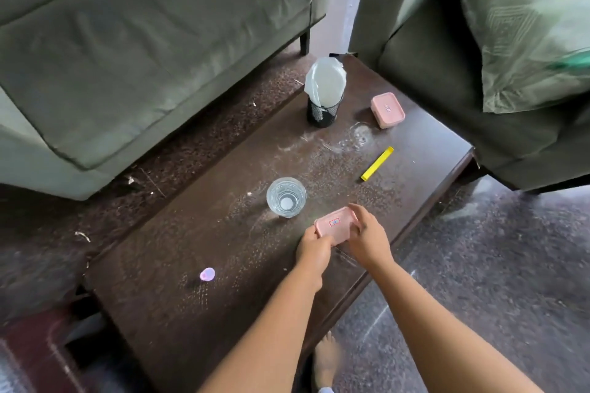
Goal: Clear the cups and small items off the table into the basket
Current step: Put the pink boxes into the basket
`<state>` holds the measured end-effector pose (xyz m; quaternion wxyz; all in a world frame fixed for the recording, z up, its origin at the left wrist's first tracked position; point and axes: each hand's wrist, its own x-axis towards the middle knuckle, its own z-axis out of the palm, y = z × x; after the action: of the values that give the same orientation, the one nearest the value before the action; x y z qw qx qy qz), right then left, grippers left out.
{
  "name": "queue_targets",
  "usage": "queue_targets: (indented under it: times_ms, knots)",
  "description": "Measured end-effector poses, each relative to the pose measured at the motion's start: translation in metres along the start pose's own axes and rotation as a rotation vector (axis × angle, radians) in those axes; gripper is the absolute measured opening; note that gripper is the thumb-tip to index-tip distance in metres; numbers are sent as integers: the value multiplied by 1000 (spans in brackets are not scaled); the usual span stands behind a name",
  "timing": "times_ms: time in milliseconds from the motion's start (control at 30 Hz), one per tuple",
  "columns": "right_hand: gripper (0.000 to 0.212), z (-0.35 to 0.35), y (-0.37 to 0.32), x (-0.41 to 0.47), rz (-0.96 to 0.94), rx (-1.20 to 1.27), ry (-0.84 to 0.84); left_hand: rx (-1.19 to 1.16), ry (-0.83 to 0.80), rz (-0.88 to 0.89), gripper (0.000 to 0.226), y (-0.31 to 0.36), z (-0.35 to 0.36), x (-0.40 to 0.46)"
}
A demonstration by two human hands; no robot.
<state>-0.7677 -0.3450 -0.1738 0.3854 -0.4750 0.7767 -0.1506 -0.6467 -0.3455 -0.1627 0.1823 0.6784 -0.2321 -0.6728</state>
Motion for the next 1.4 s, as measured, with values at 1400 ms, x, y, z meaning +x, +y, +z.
queue_targets:
  times_ms: [1400]
  knots:
    - [35, 434, -383, -397, -609, -567, -834, -347, 528, -46, 20, -260, -626, -314]
